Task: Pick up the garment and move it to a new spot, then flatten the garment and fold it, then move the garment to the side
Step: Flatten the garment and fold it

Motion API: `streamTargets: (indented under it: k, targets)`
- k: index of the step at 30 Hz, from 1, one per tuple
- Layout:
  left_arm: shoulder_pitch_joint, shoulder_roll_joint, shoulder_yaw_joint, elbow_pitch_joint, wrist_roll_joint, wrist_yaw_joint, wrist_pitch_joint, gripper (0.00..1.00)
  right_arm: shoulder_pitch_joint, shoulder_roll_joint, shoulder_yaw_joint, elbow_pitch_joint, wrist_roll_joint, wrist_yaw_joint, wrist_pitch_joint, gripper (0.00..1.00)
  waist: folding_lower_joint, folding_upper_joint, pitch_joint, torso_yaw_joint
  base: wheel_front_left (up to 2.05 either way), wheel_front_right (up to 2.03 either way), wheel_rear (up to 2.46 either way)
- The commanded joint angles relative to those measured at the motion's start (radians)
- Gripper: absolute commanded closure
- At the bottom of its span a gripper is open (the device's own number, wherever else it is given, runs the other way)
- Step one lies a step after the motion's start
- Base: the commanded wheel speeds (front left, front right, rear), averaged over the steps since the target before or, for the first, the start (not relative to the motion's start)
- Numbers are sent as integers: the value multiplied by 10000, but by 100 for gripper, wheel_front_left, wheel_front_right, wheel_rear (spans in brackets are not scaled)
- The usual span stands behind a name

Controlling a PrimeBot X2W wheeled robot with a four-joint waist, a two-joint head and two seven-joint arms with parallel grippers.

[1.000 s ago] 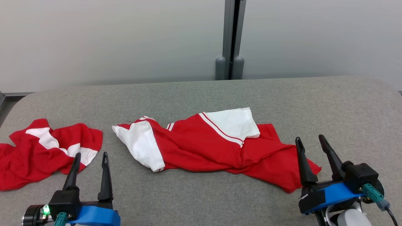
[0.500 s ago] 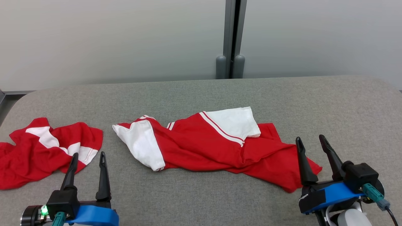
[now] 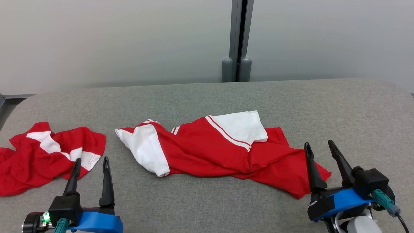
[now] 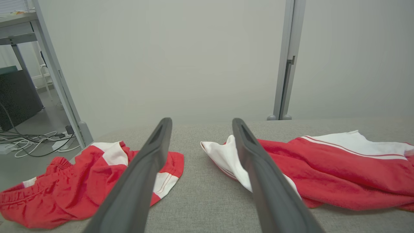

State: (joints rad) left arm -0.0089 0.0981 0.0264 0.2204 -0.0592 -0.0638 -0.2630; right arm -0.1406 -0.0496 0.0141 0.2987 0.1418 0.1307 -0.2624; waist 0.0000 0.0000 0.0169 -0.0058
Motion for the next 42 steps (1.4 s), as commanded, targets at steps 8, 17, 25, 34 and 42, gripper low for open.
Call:
streamTargets:
  k: [8, 17, 25, 34, 42]
  targets:
    - [-129, -6, 113, 55, 53, -78, -28, 0, -110, -15, 40, 66, -12, 1, -38, 0, 0, 0, -63, -39, 0, 0, 0]
    - [-760, 58, -118, 182, 150, -242, -28, 0, -185, -15, 58, -5, -26, 1, -38, 0, 0, 0, 167, -71, 0, 0, 0]
    - [-3039, 609, -655, 1328, -185, -597, -27, 0, -500, -15, 258, -55, -59, 1, -38, 0, 0, 0, 747, -252, 0, 0, 0]
    - [-6168, 2030, -2375, 3084, -1688, -661, 622, 0, -1041, -16, 328, -188, 198, 1, -38, 0, 0, 0, 1790, -1187, 0, 0, 0]
    - [-7427, 3351, -4283, 4530, -3240, -665, 2046, 0, -1467, -15, 235, -337, 470, 1, -38, 0, 0, 0, 2644, -1720, 0, 0, 0]
